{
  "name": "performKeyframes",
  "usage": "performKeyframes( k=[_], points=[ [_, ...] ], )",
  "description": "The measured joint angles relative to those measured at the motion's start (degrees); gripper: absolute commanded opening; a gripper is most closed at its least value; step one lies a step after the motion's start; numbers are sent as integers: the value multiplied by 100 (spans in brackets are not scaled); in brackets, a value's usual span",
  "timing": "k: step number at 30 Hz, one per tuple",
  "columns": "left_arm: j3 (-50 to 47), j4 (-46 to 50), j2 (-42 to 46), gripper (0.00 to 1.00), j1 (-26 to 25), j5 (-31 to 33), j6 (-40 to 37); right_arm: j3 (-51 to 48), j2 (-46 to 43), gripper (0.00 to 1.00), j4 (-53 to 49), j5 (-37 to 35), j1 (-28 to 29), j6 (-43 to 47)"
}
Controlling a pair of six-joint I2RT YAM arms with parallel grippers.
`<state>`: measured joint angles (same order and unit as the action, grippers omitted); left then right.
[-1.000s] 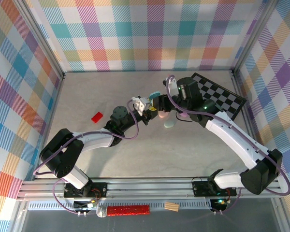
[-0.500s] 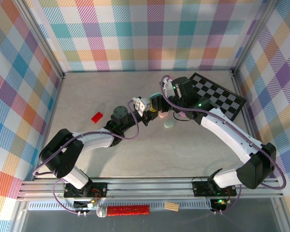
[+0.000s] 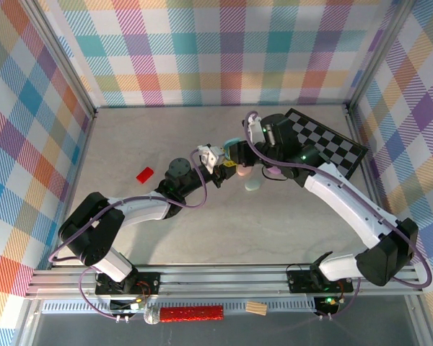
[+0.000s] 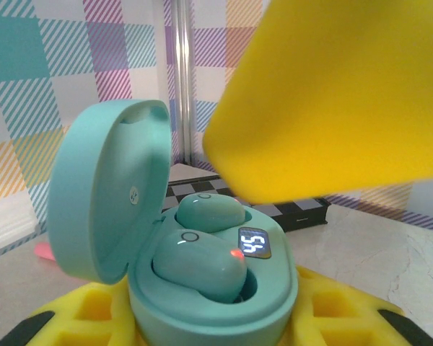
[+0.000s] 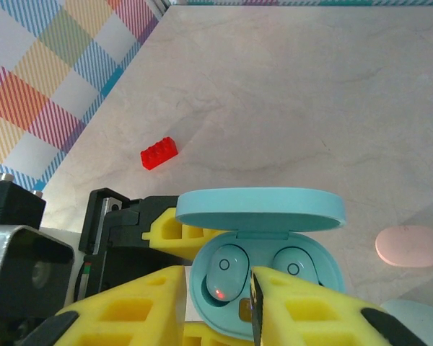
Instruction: Insert the wireless bluetooth earbuds into the charging case
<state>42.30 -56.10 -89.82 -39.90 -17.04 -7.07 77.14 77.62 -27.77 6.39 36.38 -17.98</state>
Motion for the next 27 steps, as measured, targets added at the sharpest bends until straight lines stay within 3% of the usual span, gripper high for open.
performKeyframes(
  k=[8,17,27],
  points=[
    [0,4,0,35,0,-2,-55,48,-17,29,-17,98,0,0],
    [-131,15,2,35,0,-177,-717,254,-129,28,-15,177,-24,0],
    [-199,273,275,35,0,-527,-1099,457,323,29,-24,225,-127,4]
  ],
)
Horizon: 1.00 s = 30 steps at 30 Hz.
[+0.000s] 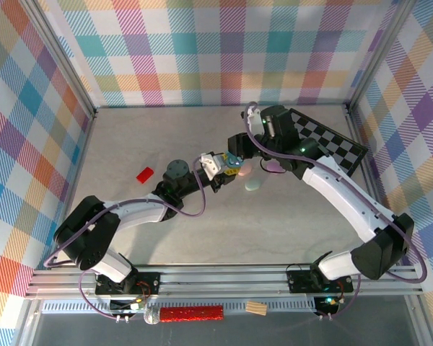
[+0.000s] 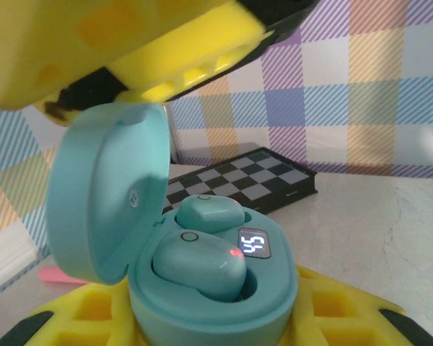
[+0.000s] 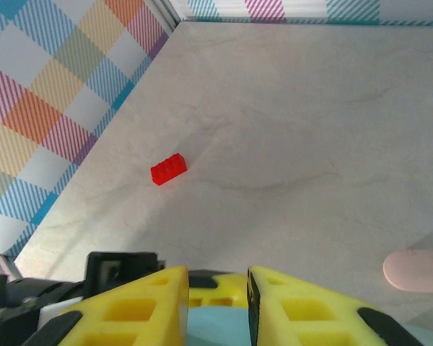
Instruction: Insert the wireless bluetooth earbuds into the charging case
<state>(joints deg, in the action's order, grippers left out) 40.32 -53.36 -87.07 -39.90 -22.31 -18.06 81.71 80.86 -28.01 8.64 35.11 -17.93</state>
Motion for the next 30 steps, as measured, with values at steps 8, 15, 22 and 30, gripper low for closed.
performKeyframes(
  k=[8,15,22,30],
  points=[
    [-85,-98,59,35,0,17,450,-540,-332,29,-219,155,-24,-4],
    [-85,-334,72,35,-11,-17,903,-898,-1241,62,-262,96,-118,-334],
    [-85,-627,188,35,-11,-138,1169,-1705,-1751,78,616,1576,-1178,-1635],
    [-85,-704,341,35,-11,-334,1296,-2588,-1521,73,1952,3156,-1257,-3062]
  ],
)
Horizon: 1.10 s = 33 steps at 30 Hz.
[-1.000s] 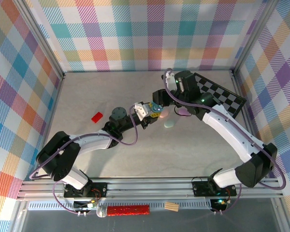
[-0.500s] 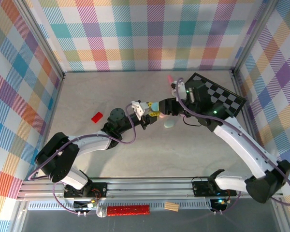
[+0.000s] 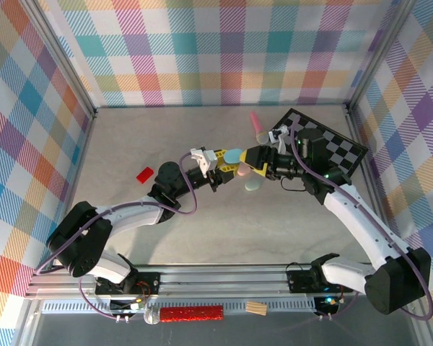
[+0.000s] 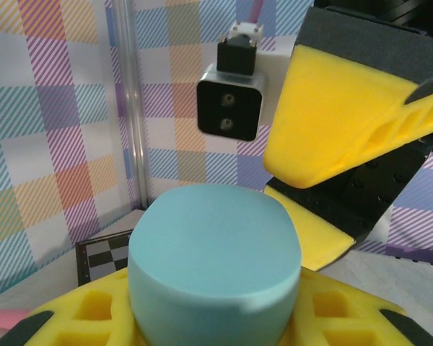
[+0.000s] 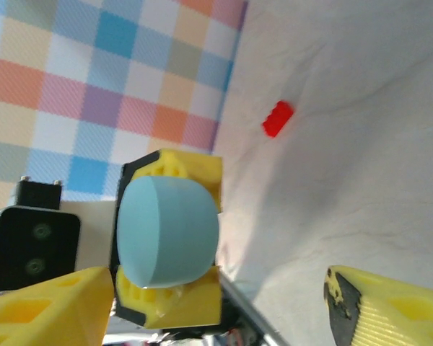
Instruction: Insert the wireless bluetooth earbuds into the charging case
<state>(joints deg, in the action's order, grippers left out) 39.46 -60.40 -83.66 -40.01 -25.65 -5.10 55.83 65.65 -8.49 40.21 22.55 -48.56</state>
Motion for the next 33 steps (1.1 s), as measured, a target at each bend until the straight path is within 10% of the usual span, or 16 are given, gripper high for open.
performKeyframes(
  k=[14,20,33],
  points=[
    [0,-258,4,39,-11,-262,68,-229,389,24,1661,957,0,-1279],
    [-76,-205,57,91,-24,-310,31,-282,315,21,1434,743,-39,-977],
    [-208,3324,1281,100,-44,-743,-1292,-1449,417,19,326,-538,-476,404]
  ],
)
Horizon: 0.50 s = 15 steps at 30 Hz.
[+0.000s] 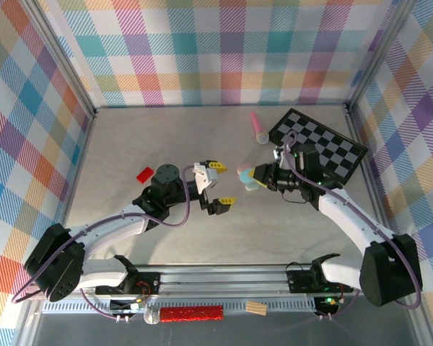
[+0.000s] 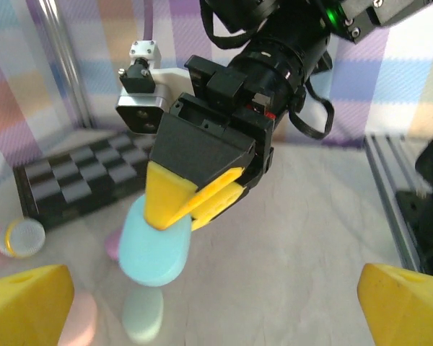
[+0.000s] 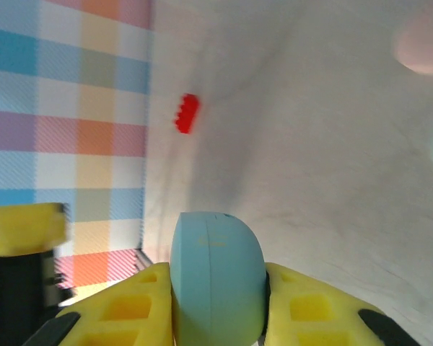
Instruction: Insert the wireless bluetooth earbuds into the charging case
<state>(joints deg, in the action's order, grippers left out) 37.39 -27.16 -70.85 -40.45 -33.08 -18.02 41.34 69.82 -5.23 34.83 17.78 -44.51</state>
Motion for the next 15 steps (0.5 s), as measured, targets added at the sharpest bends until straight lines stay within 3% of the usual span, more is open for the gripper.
performKeyframes(
  k=[7,15],
  points=[
    [74,1528,-4,100,0,118,-584,-745,667,20,140,-210,-96,50],
    [221,1875,-138,100,0,264,-763,-846,1292,25,433,-531,-170,249]
  ],
)
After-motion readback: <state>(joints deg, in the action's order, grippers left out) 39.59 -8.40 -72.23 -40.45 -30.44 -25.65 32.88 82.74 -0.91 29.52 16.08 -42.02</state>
